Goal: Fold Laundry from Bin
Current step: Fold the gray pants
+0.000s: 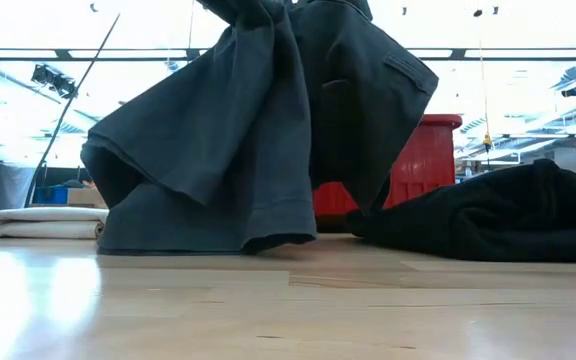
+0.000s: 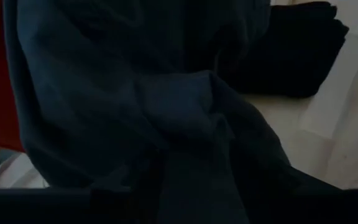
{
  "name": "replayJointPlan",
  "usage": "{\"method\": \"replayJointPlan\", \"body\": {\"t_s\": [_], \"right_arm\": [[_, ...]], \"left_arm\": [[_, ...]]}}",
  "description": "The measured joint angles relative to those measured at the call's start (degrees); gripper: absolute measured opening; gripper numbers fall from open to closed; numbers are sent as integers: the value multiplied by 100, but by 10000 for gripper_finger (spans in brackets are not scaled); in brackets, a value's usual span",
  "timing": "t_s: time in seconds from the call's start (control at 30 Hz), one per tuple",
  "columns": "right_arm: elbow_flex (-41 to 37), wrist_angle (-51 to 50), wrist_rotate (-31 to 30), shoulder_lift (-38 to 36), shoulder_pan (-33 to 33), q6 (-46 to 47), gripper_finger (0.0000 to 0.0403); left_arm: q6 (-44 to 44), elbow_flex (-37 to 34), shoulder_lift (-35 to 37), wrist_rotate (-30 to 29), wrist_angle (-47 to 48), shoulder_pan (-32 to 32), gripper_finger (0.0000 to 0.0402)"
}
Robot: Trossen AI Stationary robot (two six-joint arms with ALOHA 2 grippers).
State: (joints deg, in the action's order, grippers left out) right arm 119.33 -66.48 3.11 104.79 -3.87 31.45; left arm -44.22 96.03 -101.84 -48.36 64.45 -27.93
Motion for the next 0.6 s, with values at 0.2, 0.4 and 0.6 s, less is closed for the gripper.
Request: {"method": "replayJointPlan", "body": {"t_s": [0.2, 0.4, 0.6], "right_arm": [[0, 84, -35, 0, 6, -9, 10], [2, 109, -50, 0, 13, -8, 10], [2, 96, -55, 0, 75, -9, 10]], "left_arm": [[-406, 0, 0, -34, -133, 53, 185], [-789, 0, 0, -89, -173, 121, 185], [-901, 0, 0, -320, 133, 193, 146]]}}
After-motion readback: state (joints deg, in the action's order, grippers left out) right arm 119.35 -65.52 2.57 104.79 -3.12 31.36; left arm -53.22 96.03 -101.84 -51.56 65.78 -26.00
